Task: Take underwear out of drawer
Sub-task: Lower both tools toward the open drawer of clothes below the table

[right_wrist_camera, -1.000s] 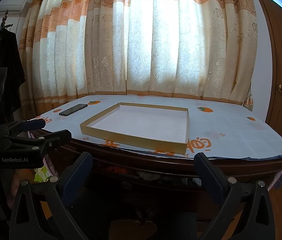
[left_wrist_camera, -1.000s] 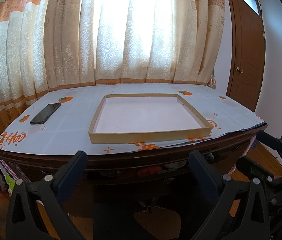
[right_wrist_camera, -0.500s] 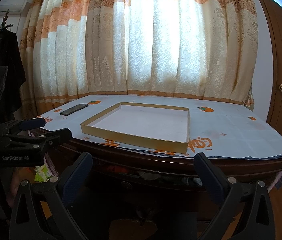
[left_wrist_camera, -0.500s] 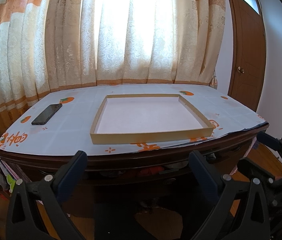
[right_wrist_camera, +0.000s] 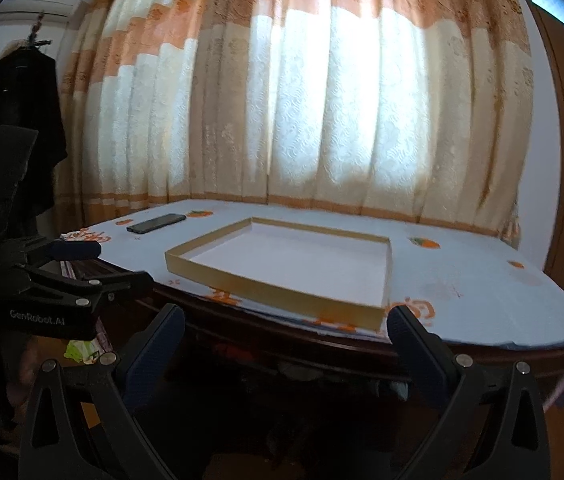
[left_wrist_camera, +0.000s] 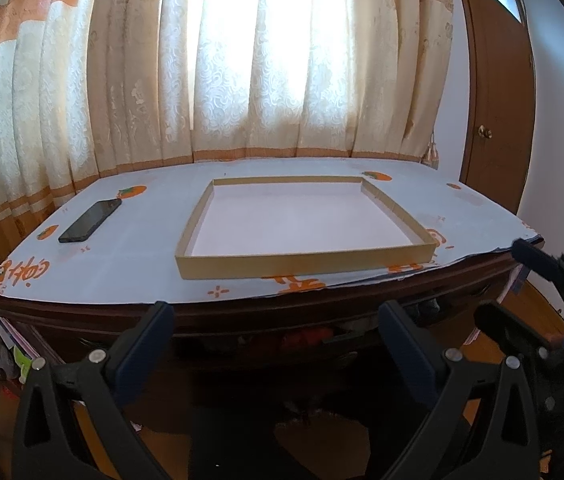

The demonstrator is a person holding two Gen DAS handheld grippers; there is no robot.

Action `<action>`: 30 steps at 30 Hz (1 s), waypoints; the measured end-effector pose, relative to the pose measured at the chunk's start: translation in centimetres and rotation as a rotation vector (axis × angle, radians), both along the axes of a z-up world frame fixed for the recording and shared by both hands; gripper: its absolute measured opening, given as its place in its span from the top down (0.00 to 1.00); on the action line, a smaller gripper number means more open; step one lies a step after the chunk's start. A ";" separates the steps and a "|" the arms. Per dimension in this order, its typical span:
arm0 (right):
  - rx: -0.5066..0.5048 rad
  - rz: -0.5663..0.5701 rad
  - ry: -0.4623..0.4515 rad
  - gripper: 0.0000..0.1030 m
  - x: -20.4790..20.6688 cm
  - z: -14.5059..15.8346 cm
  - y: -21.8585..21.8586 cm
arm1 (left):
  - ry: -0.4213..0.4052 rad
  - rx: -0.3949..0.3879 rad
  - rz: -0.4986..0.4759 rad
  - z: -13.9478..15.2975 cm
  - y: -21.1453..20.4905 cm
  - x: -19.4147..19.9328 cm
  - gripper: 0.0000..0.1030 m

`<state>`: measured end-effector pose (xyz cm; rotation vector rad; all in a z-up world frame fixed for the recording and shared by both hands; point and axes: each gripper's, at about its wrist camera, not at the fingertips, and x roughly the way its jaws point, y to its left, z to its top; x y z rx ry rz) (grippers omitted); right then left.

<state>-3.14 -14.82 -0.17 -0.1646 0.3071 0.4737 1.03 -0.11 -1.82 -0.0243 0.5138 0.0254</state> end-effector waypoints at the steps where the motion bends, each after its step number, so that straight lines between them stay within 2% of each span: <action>1: 0.007 0.016 -0.011 0.01 0.3 -0.3 -0.1 | 0.002 -0.002 0.001 -0.2 0.0 0.1 0.00; 8: 0.054 0.064 -0.095 0.01 2.9 -2.6 -0.7 | 0.021 -0.018 0.019 -1.2 0.3 0.8 0.00; 15: 0.071 0.061 -0.256 0.01 4.5 -4.7 -1.4 | 0.053 -0.018 0.021 -2.2 0.1 1.1 0.00; 23: 0.071 0.042 -0.266 0.01 7.7 -6.6 -1.0 | 0.063 -0.020 0.034 -2.8 0.3 1.3 0.00; 30: 0.069 0.043 -0.282 0.01 8.7 -7.9 -0.9 | 0.056 -0.033 0.038 -3.1 0.6 1.4 0.00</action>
